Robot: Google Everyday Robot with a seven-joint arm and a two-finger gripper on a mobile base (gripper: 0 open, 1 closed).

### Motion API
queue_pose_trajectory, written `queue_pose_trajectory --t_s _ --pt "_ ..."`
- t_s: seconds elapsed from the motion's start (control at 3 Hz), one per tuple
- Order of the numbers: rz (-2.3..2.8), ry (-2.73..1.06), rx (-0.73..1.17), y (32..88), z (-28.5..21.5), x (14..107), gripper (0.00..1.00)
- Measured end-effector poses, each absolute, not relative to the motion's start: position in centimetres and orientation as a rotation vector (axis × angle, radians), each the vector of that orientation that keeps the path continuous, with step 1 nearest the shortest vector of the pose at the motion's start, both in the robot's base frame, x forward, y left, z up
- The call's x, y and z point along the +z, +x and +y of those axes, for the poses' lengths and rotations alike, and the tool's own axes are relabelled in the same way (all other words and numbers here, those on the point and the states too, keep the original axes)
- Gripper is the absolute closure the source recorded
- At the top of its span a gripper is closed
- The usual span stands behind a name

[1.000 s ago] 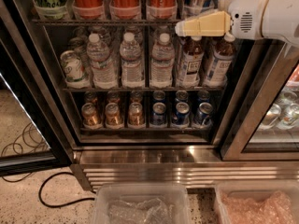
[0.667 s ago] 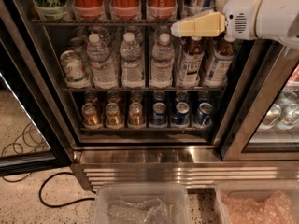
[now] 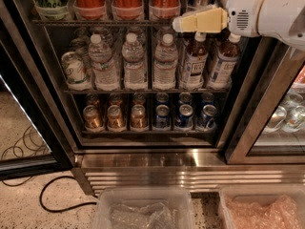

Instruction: Pick redbull can from top shelf of fridge

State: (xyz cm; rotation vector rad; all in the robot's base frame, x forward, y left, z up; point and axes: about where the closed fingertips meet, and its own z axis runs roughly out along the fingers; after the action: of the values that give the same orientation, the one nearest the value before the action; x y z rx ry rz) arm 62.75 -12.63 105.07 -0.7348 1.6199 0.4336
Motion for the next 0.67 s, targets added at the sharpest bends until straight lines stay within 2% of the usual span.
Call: queue_pose_trajectory --t_s 0.33,0.67 --pt "1.607 -0.732 0.422 62.92 -12.71 105.39 0.18" --pt "1.595 -0.728 0.404 63.41 -13.07 105.75 0.16"
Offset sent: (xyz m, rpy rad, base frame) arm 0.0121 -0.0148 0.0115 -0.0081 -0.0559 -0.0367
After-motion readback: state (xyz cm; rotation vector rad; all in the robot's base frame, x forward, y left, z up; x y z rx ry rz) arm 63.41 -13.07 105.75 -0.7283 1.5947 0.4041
